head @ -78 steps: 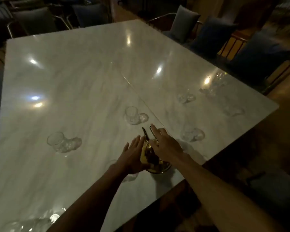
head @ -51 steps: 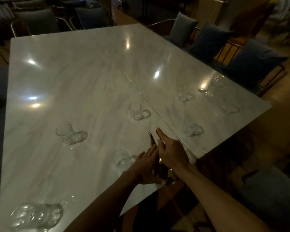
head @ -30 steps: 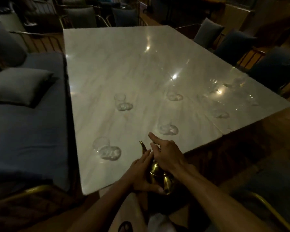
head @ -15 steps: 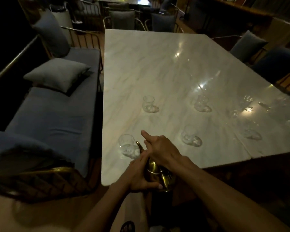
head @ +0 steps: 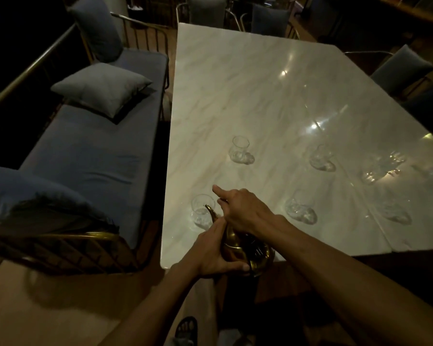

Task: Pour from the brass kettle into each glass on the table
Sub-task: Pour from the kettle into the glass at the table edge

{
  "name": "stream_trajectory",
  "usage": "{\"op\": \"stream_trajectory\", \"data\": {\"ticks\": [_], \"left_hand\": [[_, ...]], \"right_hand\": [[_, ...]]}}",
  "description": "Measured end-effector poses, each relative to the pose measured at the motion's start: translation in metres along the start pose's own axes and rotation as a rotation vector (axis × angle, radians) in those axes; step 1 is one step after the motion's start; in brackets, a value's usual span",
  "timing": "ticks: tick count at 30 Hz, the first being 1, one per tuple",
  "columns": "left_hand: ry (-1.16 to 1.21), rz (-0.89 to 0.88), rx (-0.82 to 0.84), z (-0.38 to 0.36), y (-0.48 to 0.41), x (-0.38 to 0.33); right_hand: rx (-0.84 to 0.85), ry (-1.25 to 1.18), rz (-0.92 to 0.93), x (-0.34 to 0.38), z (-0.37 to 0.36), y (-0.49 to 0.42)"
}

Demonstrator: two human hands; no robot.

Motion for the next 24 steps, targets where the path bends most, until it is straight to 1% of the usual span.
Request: {"op": "stream_trajectory", "data": {"ticks": [8,24], "left_hand": [[0.045,0.018,-0.008,0.000,-0.003,0.003],[0.038,0.039,0.019,0.003,-0.002,0.003]], "right_hand": [[0.023,0.064,0.032,0.005,-0.001,-0.012],[0.038,0.063,-0.003,0.000,-0.008,-0.019]]}}
Point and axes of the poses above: each hand's wrist, its own y-axis away from the middle knuckle, its own z-axis out of the back of the hand, x = y × z, the point moved 6 cm from there along -y, towards the middle knuckle
